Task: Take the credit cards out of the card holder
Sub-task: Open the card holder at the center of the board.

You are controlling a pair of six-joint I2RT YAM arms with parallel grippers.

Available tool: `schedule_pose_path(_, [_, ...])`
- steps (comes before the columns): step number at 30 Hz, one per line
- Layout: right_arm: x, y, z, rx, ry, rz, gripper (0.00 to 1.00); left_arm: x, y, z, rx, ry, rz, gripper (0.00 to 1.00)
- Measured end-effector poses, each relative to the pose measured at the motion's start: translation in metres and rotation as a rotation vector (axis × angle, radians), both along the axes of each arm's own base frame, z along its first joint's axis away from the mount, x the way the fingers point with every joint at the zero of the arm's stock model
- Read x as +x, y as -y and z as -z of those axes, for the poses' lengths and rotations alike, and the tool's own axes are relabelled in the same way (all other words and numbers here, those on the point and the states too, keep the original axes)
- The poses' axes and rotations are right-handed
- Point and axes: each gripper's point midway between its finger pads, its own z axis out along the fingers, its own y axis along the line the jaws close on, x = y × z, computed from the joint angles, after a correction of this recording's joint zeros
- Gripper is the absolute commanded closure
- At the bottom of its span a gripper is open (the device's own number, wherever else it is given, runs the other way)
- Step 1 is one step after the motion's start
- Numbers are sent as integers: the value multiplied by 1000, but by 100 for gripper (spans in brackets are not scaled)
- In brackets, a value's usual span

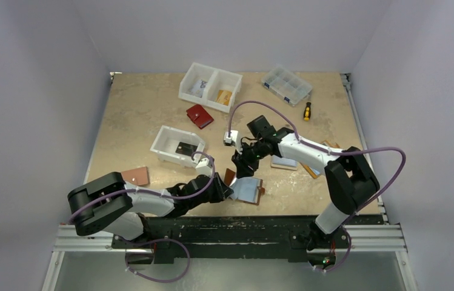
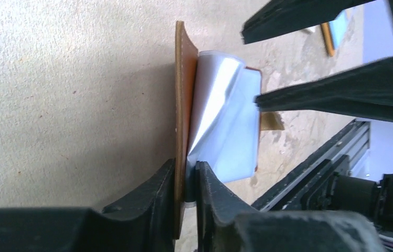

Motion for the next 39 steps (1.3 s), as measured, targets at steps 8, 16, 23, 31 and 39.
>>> schedule_pose_path(8, [-24,18,-32,97,96,-158,44,0,0,10,38,-29,-1,89])
schedule_pose_path(16, [-52,56,-1,27,245,-364,34,0,0,9,23,-42,-10,87])
schedule_pose_path(23, [-33,69,31,-98,291,-361,36,0,1,7,3,-46,-9,83])
schedule_pose_path(31, [-23,66,46,-139,271,-308,40,-2,-1,8,-14,-47,-10,81])
schedule_pose_path(39, [-22,59,41,-144,223,-294,37,-3,1,7,-24,-49,0,81])
